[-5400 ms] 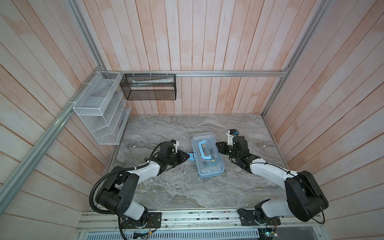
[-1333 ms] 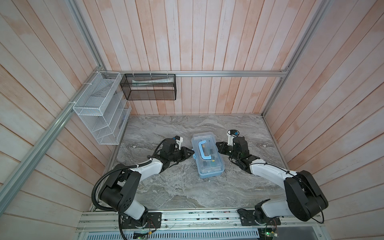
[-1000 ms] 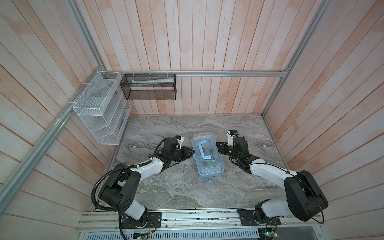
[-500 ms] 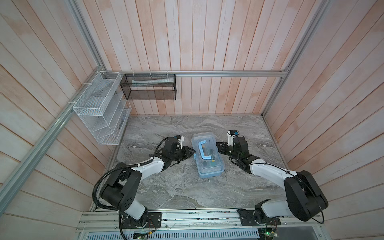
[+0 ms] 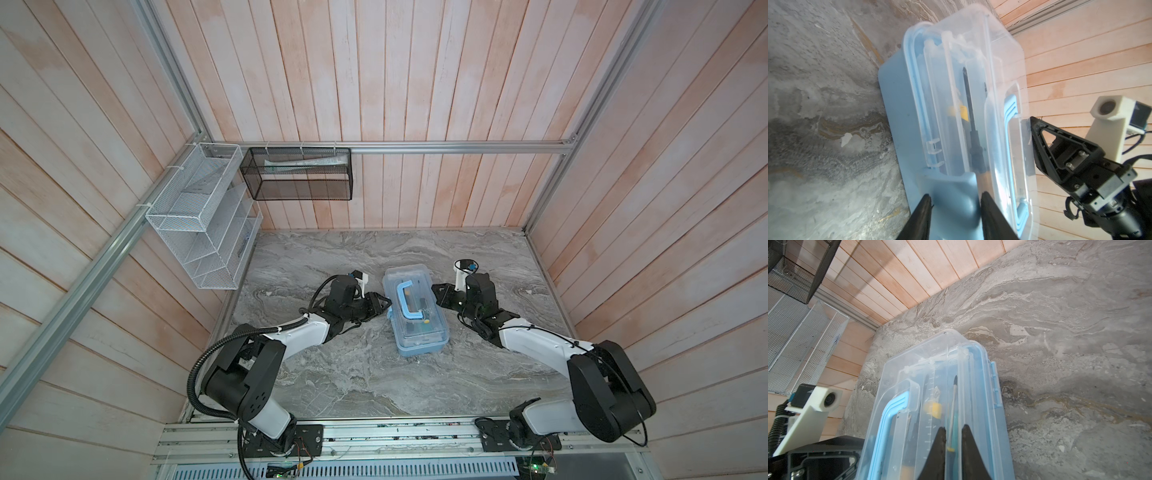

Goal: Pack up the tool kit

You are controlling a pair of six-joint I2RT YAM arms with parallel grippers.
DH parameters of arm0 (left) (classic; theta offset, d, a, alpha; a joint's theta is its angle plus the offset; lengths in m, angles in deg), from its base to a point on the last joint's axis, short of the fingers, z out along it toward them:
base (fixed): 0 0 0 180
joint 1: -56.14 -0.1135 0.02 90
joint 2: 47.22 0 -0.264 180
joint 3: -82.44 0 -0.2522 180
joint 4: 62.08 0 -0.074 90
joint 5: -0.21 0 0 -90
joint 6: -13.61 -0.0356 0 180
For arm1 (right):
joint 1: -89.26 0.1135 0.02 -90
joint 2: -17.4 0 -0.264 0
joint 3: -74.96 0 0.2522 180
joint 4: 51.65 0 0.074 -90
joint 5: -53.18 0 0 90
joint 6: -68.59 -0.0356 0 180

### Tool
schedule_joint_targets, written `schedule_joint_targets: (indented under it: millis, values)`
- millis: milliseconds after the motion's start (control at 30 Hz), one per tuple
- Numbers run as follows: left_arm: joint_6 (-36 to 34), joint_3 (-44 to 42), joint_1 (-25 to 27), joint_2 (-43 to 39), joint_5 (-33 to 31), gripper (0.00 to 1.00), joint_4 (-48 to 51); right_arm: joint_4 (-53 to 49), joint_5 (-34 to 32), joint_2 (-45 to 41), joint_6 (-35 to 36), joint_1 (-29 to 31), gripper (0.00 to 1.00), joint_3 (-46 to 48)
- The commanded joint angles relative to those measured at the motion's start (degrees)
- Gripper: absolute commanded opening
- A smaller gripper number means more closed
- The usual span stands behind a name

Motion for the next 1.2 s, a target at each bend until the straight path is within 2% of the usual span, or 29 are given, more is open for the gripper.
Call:
schedule_joint_targets:
  millis: [0, 833, 933, 1033, 1167]
  values:
    - [-0.36, 1.14, 0.6, 0.69, -0.48, 0.42, -0.73, -9.28, 4.0, 3.19, 0.54, 1.63, 0.14, 1.83]
    - [0.51, 0.25, 0.6, -2.31, -2.52, 0.4, -0.72, -8.88, 4.48, 3.58, 1.06, 1.51, 0.13, 2.25]
    - [0.6, 0.25, 0.65, -2.2, -2.22, 0.36, -0.72, -8.71, 4.51, 3.89, 1.01, 1.53, 0.13, 2.26]
    - [0.52, -0.1, 0.6, -2.13, -2.04, 0.28, -0.77, -8.58, 4.89, 4.41, 0.95, 1.46, 0.13, 2.03]
    - [0.6, -0.63, 0.6, -1.99, -1.81, 0.24, -1.16, -8.7, 4.93, 4.72, 0.89, 1.5, 0.13, 1.84]
